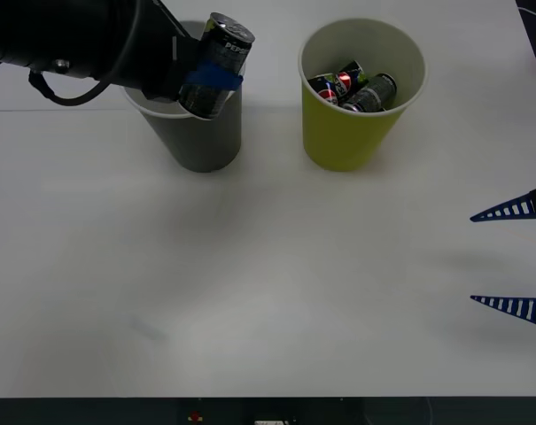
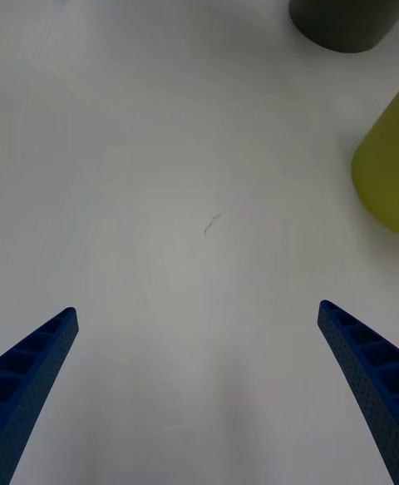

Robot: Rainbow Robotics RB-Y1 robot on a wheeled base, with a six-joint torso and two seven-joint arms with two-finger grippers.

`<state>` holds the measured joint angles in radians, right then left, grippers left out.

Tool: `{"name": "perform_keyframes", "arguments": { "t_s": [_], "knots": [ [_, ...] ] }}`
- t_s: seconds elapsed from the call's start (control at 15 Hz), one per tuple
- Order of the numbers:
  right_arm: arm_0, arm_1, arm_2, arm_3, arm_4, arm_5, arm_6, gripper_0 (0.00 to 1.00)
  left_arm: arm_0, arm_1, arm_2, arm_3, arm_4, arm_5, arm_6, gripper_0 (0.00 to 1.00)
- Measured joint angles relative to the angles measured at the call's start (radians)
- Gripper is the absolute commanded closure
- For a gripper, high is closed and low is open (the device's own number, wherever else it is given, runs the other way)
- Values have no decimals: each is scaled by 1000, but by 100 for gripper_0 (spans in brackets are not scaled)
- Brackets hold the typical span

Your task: Put the can into the green bin and the plastic bottle into the gray bin

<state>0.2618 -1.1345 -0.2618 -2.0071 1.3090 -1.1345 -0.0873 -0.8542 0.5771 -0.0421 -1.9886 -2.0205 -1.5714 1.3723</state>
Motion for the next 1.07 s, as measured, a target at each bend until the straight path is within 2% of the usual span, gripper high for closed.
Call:
{"name": "perform_keyframes", "arguments": {
  "t_s": [0.27,0.47,0.8,1.07],
  "knots": [
    [0,0,0,0,0,0,0,0,-180,-69,-84,228,-12,0,-37,100],
    [0,0,0,0,0,0,0,0,-290,-113,-143,361,-87,18,-66,100],
    [0,0,0,0,0,0,0,0,-400,-229,-181,593,-191,142,-133,100],
    [0,0,0,0,0,0,0,0,-445,-303,-182,735,-224,244,-178,100]
  ]
}}
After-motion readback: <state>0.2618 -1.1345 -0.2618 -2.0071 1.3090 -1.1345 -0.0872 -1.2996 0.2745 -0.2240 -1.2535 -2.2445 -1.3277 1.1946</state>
